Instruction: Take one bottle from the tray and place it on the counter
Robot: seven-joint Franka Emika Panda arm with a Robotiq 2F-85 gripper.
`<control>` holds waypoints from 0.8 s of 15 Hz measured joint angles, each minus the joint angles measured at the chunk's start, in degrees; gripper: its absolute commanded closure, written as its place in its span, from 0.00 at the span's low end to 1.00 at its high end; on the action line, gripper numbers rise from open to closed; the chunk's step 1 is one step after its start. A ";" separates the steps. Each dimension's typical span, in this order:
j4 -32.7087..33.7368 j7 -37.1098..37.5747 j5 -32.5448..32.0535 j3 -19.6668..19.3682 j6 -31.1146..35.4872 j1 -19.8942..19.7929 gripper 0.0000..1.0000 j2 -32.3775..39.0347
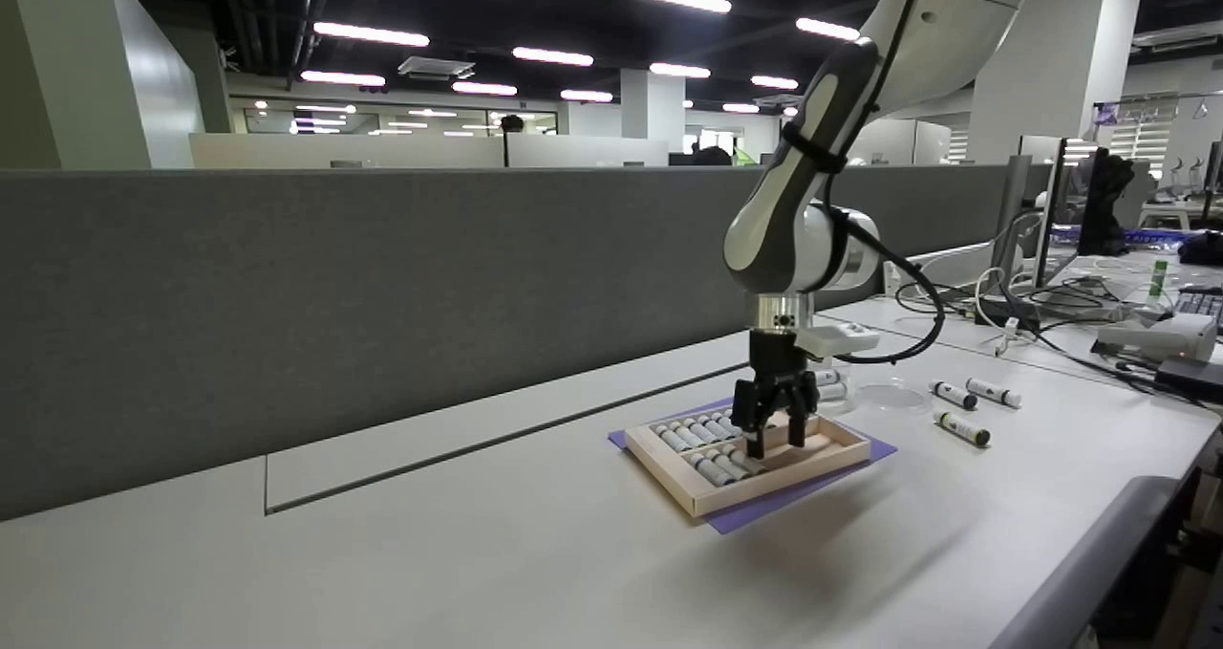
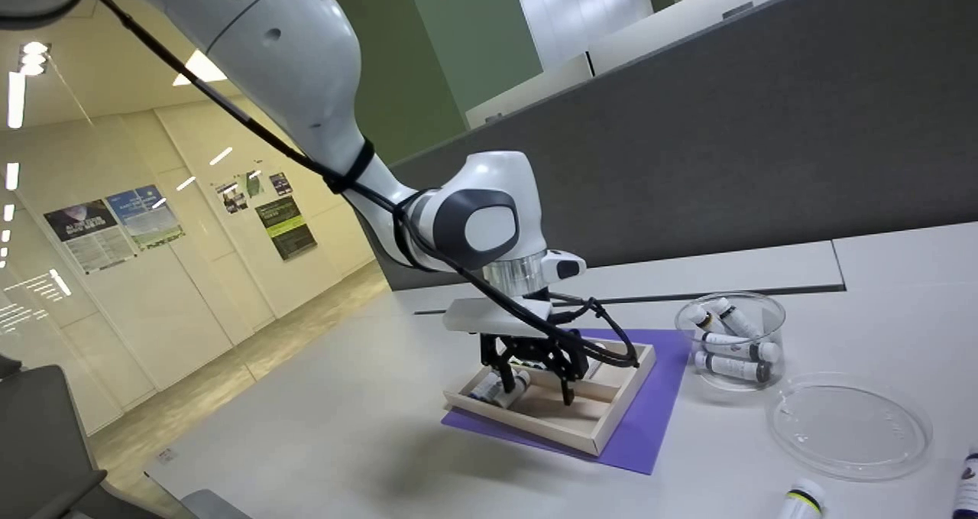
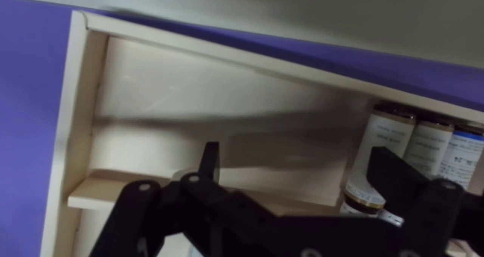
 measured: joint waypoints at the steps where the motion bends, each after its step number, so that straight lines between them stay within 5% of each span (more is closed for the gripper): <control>1: 0.09 0.00 0.00 0.32 0.00 -0.17 0.00 0.02; 12: 0.89 0.00 0.14 3.35 0.22 -0.91 0.00 0.85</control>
